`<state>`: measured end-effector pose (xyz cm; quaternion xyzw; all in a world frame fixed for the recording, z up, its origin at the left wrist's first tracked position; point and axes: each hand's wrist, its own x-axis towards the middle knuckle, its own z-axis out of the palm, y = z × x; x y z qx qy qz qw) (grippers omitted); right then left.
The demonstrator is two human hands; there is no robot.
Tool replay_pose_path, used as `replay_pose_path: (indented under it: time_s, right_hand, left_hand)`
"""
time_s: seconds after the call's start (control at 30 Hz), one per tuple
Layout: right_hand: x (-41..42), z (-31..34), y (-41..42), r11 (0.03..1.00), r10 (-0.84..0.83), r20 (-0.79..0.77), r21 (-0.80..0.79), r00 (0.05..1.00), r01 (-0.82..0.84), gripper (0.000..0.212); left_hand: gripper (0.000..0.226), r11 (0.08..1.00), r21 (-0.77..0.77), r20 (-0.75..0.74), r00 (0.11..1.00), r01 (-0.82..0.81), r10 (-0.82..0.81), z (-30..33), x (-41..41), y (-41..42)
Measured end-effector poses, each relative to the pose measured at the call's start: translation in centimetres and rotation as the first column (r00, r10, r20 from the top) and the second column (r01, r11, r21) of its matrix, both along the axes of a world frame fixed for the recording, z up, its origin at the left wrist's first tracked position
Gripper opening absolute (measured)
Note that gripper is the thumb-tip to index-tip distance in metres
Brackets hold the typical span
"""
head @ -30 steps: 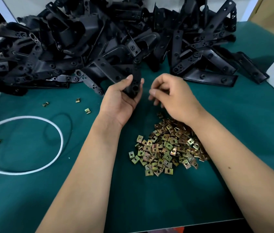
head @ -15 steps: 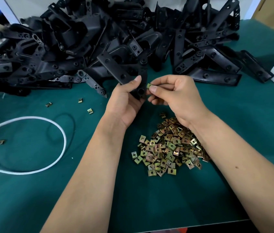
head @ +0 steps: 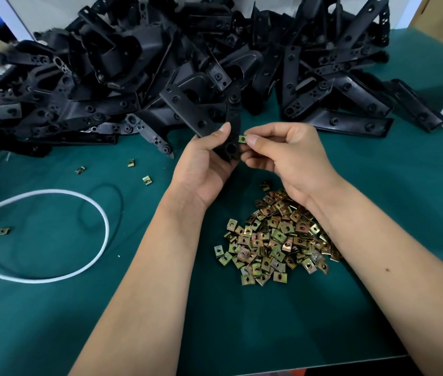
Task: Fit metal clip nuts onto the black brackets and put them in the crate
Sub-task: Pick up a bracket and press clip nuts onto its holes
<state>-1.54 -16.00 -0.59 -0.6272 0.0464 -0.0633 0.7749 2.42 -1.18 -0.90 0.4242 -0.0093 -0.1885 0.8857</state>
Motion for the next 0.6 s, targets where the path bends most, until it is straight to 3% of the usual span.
replay_pose_path:
  time_s: [0.37,0.6]
  right_hand:
    - [-0.07,-0.03,0.03,1.000,-0.001,0.017,-0.031,1.000,0.001,0.010]
    - [-0.22,0.10,0.12,0.999,-0.032,-0.006,-0.031,0.999,0.032,0.006]
  left_hand:
    - [0.004,1.000,0.020,-0.004,1.000,0.007,-0.007,-0.14,0.10,0.11]
    - [0.021,0.999,0.040,0.002,1.000,-0.023,0.023,0.20,-0.20,-0.31]
